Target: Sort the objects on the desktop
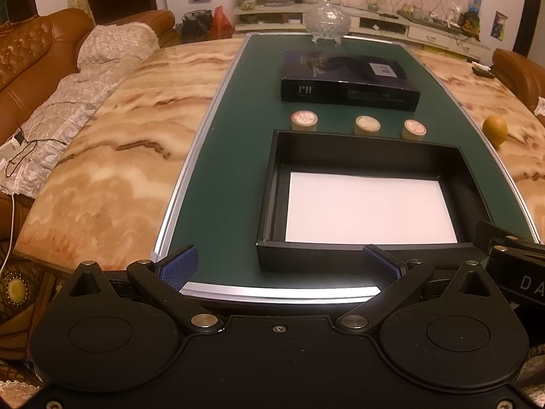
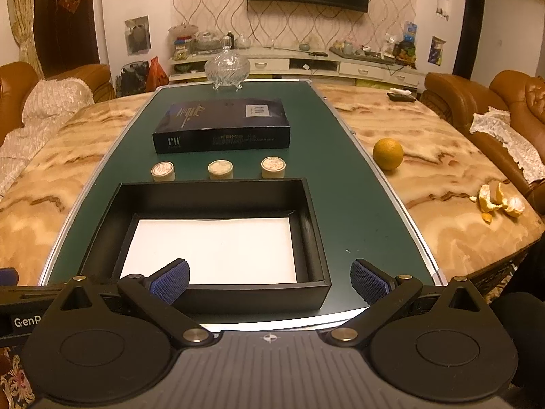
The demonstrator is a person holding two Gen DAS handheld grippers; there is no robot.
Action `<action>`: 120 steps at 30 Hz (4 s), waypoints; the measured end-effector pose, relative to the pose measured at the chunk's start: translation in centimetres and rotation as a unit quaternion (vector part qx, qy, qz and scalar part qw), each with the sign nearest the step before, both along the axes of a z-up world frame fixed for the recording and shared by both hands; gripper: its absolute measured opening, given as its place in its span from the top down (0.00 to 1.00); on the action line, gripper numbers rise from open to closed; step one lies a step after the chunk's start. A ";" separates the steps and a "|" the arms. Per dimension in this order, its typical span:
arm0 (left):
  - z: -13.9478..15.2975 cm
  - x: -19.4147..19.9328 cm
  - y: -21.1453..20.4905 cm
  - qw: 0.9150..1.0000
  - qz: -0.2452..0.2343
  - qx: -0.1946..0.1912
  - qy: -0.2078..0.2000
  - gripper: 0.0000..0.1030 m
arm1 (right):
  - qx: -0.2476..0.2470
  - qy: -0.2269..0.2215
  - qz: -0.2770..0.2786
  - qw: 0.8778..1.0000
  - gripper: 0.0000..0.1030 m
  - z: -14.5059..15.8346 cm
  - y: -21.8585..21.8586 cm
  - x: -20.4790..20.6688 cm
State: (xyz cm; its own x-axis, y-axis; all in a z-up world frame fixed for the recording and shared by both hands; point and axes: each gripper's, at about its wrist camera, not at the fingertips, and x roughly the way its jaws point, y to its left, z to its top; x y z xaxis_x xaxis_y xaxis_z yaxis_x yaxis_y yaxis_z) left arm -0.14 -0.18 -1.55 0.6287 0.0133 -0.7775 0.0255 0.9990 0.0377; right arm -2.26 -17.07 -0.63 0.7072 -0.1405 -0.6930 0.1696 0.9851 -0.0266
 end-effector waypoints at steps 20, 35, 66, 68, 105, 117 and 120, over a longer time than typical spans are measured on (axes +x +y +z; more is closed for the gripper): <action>-0.5 0.8 -0.2 1.000 0.002 0.010 0.012 0.00 | 0.006 0.019 0.007 1.000 0.00 -1.0 -0.3 0.9; -0.1 2.2 -0.5 1.000 0.003 0.020 0.024 0.00 | 0.025 0.034 0.010 0.999 0.00 -1.0 -0.5 2.3; -0.8 14.8 0.0 0.998 0.010 -0.018 0.055 0.00 | 0.074 0.040 0.005 0.996 0.00 -2.0 -3.6 13.7; -1.0 15.1 0.0 0.998 0.011 -0.014 0.053 0.00 | 0.064 0.033 0.008 0.997 0.00 -2.2 -3.4 13.9; -1.8 15.4 -0.9 0.998 -0.013 0.018 0.062 0.00 | 0.037 0.137 0.054 0.988 0.28 -7.9 -7.7 28.4; -2.0 15.5 -0.6 0.998 -0.010 0.023 0.066 0.00 | 0.057 0.159 0.060 0.984 0.50 -9.7 -7.1 30.1; -2.1 15.4 -0.6 0.997 -0.011 0.024 0.067 0.00 | 0.058 0.159 0.058 0.984 0.56 -9.7 -7.2 30.3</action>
State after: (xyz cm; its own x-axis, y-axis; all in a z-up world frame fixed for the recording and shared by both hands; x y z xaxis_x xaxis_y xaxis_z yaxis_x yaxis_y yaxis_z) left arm 15.31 -0.80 -3.61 0.5201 0.0397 -0.8532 0.0552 0.9953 0.0800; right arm 28.04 -24.28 -10.34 0.4579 0.0213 -0.8887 0.0579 0.9969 0.0537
